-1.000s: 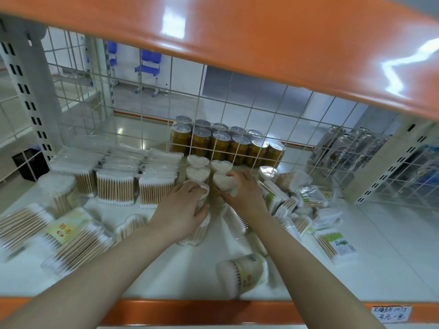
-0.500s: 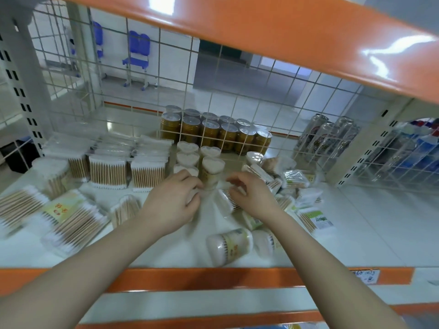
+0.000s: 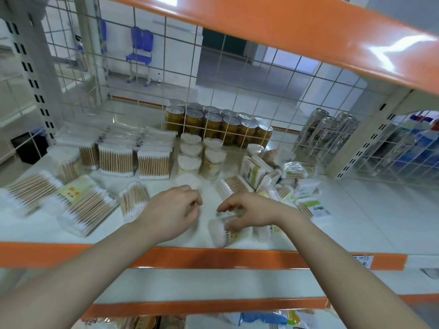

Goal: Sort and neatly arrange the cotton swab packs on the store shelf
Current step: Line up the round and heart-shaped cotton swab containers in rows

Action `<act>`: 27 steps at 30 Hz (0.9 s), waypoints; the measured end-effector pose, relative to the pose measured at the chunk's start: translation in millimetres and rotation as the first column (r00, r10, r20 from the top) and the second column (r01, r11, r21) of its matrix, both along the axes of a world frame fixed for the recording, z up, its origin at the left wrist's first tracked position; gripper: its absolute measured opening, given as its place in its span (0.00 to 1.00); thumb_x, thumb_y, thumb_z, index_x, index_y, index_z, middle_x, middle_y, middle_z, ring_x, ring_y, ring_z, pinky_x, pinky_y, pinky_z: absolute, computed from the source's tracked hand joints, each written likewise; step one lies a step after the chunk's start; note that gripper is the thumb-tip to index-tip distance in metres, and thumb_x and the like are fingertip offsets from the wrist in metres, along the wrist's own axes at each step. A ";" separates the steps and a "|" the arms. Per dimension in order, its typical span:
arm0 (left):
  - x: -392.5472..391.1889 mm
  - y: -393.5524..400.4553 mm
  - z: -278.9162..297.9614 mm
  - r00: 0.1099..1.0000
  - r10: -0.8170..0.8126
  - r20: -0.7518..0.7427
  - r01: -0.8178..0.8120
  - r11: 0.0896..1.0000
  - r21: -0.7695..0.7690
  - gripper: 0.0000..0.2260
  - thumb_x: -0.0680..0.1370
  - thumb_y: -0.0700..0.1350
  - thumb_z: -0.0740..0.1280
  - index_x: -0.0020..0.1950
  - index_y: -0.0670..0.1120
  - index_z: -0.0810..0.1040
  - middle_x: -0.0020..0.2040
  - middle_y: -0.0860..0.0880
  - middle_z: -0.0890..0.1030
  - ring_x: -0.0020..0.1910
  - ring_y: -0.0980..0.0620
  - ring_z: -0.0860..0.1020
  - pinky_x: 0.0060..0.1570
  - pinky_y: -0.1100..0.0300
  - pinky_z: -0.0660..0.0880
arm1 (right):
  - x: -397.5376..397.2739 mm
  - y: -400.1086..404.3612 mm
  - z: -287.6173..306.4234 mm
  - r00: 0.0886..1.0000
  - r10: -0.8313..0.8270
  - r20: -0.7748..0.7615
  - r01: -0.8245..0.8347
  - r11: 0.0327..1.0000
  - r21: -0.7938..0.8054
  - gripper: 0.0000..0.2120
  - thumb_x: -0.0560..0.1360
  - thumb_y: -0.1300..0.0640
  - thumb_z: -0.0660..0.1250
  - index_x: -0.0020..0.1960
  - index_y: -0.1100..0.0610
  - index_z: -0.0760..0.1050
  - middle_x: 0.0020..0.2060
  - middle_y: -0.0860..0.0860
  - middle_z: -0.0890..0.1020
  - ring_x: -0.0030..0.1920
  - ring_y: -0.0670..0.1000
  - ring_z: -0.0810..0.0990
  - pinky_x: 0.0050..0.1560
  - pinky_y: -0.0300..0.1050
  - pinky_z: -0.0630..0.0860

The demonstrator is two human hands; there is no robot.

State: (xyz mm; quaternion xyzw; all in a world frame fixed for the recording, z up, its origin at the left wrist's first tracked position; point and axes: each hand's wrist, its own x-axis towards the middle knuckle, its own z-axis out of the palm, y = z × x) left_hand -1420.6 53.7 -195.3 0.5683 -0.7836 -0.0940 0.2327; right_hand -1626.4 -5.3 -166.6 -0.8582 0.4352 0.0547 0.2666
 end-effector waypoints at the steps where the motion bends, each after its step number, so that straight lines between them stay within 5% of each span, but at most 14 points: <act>1: 0.7 1.3 -1.6 1.000 0.001 0.008 -0.002 1.000 0.020 0.10 0.78 0.47 0.60 0.56 0.50 0.77 0.51 0.54 0.76 0.51 0.54 0.75 0.47 0.61 0.70 | 1.3 -0.4 -0.2 0.999 0.014 -0.030 -0.013 1.000 0.017 0.23 0.71 0.53 0.71 0.65 0.52 0.73 0.57 0.44 0.75 0.57 0.43 0.72 0.60 0.39 0.70; 8: 5.9 7.2 -6.8 0.998 0.031 0.063 -0.036 0.997 0.074 0.11 0.78 0.49 0.59 0.58 0.52 0.76 0.54 0.56 0.75 0.52 0.56 0.74 0.45 0.63 0.70 | 9.1 -4.8 -2.8 0.985 0.068 -0.160 -0.054 0.995 0.089 0.26 0.71 0.57 0.71 0.67 0.50 0.69 0.63 0.48 0.73 0.60 0.44 0.71 0.60 0.39 0.69; 17: 16.3 10.7 -14.2 0.995 0.046 0.090 -0.056 0.992 0.114 0.10 0.79 0.50 0.59 0.57 0.52 0.76 0.54 0.56 0.75 0.52 0.57 0.74 0.41 0.65 0.66 | 11.0 -6.6 -9.7 0.990 0.026 -0.135 -0.020 0.999 0.047 0.28 0.69 0.54 0.71 0.67 0.50 0.68 0.53 0.46 0.70 0.52 0.46 0.71 0.50 0.37 0.68; 22: 17.5 9.7 -14.3 0.995 0.057 0.079 -0.067 0.989 0.131 0.11 0.79 0.49 0.58 0.58 0.52 0.75 0.54 0.56 0.75 0.52 0.58 0.74 0.42 0.65 0.68 | 9.4 -7.5 -5.4 0.994 -0.088 0.066 0.089 0.996 -0.013 0.23 0.69 0.56 0.71 0.62 0.52 0.69 0.49 0.48 0.71 0.45 0.46 0.71 0.42 0.35 0.68; 27: 11.4 6.9 -12.0 0.997 0.057 0.047 -0.063 0.991 0.121 0.12 0.79 0.49 0.58 0.60 0.53 0.74 0.54 0.57 0.75 0.50 0.58 0.74 0.44 0.65 0.70 | 4.9 -14.1 4.2 0.934 -0.227 0.277 0.236 0.972 0.003 0.23 0.68 0.59 0.72 0.58 0.52 0.65 0.48 0.50 0.72 0.44 0.47 0.71 0.47 0.42 0.71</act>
